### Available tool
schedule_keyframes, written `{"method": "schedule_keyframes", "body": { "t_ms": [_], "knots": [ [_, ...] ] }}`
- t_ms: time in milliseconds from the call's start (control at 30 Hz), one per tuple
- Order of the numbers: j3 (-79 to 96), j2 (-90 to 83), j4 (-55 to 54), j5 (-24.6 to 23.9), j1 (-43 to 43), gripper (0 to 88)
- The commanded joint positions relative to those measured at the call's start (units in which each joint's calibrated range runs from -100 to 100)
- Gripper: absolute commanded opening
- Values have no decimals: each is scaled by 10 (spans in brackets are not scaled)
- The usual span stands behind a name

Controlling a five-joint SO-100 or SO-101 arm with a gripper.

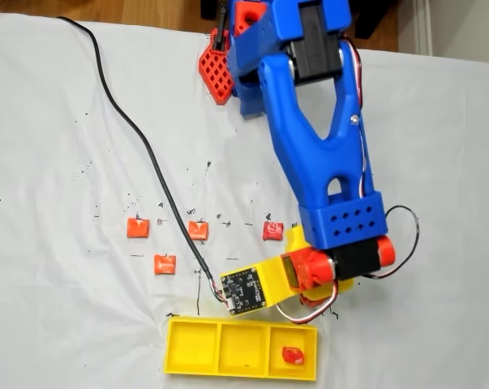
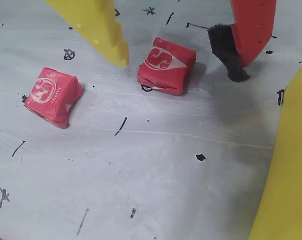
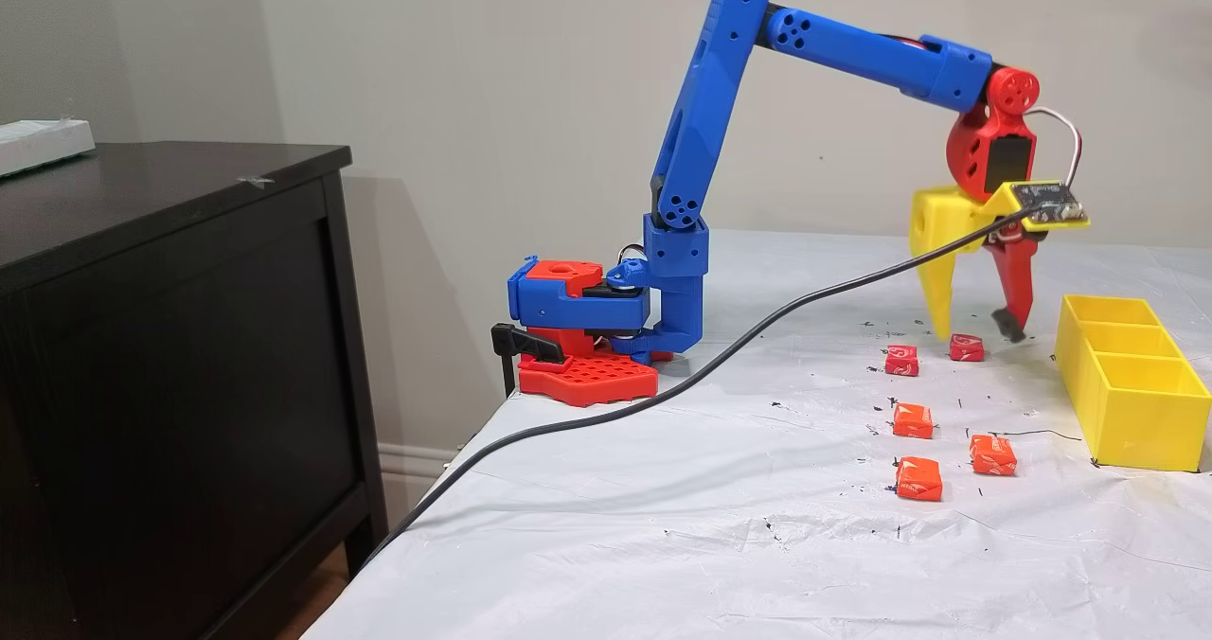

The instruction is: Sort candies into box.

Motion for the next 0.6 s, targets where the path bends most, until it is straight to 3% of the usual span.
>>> {"method": "schedule_keyframes", "body": {
  "t_ms": [0, 333, 400, 567],
  "knots": [
    [-34, -4, -5, -3, 0, 258],
    [-24, 15, -15, -10, -4, 236],
    [-7, 13, -31, -11, -5, 111],
    [32, -7, -69, -11, -7, 41]
  ]
}}
